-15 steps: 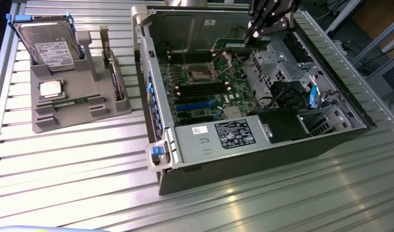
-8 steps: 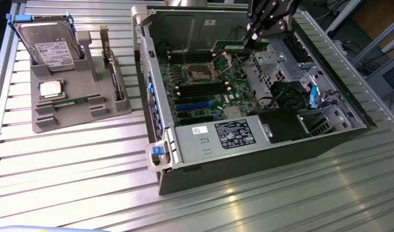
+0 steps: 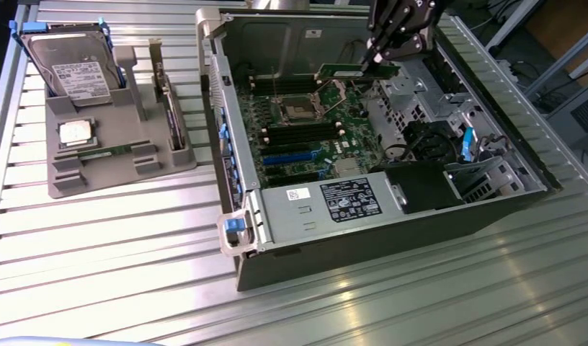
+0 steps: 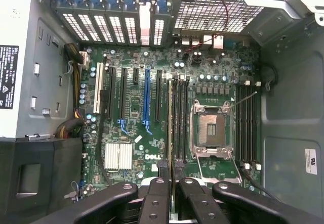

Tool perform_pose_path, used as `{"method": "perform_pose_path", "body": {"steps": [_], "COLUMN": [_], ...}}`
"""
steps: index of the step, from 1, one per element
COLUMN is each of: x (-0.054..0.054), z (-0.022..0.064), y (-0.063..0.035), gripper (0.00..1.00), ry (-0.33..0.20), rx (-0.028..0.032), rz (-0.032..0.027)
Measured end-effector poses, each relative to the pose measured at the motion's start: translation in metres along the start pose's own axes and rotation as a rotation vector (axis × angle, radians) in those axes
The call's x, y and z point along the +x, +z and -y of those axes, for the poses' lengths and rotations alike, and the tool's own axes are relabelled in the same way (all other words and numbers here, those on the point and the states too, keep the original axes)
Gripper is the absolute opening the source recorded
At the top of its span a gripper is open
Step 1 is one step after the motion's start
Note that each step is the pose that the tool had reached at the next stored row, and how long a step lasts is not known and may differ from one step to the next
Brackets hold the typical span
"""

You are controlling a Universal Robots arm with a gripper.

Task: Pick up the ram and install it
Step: 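Insert the ram into the slot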

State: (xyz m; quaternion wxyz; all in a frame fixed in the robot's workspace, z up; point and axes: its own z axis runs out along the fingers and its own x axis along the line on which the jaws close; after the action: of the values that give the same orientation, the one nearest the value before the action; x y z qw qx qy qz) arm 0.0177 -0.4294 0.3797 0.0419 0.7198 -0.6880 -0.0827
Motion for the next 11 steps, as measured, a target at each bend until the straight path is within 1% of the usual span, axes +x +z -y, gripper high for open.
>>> {"method": "perform_pose_path", "body": {"steps": [11], "x": [0.0005], "z": [0.0013], "y": [0.0076], "gripper": [0.14], "ry": [0.0], "rx": [0.0001], "rz": [0.0001]}}
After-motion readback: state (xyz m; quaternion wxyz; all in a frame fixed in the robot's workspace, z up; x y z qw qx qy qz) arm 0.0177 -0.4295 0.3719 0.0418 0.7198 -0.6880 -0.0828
